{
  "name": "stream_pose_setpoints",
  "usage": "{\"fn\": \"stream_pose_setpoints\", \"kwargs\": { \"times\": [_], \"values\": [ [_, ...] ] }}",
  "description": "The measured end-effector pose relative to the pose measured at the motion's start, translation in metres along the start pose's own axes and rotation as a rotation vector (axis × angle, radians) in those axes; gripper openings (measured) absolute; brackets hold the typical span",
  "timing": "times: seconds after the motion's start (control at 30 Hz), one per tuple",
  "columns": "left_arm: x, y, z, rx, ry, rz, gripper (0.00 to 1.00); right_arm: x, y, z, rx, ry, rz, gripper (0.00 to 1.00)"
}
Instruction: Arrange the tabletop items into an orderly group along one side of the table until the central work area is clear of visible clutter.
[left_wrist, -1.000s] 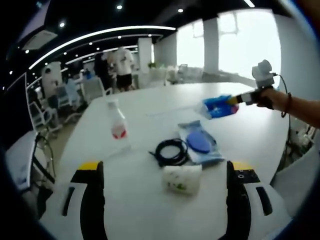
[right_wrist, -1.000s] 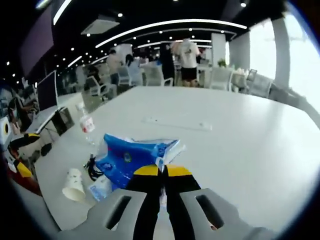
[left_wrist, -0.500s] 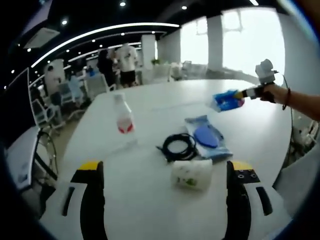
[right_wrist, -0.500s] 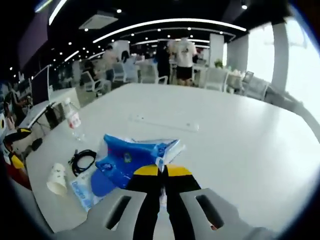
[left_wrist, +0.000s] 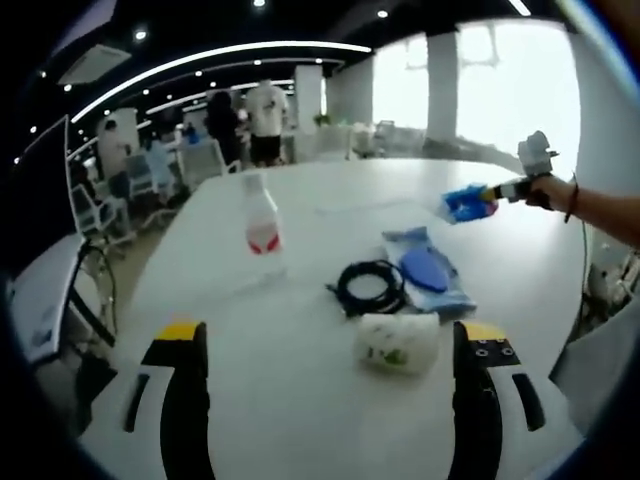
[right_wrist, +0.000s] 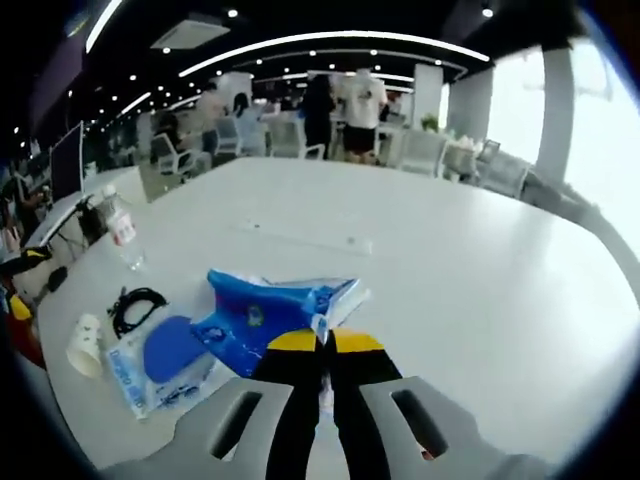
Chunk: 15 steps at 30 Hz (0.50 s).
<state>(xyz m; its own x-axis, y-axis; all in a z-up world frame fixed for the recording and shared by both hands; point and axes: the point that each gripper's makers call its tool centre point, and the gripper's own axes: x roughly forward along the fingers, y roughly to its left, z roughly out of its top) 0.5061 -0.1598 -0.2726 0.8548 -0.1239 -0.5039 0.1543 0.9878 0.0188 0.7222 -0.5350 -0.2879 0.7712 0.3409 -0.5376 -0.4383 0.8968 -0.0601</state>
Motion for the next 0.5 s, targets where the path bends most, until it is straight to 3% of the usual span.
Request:
{"fn": "stream_pose_setpoints", "kwargs": {
  "times": [0.27,0.37,0.5],
  "values": [
    [0.006,0.005,-0.006,0.043,0.025,0.032,0.99,0.008,-0.017,-0.012,0.026,0.010,0.003,0.03],
    [0.007,0.002,-0.003,0.028,-0.002,0.014,0.99,0.011,-0.022,-0.017,-0.001,0.006,0.007,0.03],
    [0.009,0.003,-0.006,0.031,0.005,0.018,0.99,0.021,-0.030,-0.027,0.004,0.025,0.013,0.03]
  ]
}}
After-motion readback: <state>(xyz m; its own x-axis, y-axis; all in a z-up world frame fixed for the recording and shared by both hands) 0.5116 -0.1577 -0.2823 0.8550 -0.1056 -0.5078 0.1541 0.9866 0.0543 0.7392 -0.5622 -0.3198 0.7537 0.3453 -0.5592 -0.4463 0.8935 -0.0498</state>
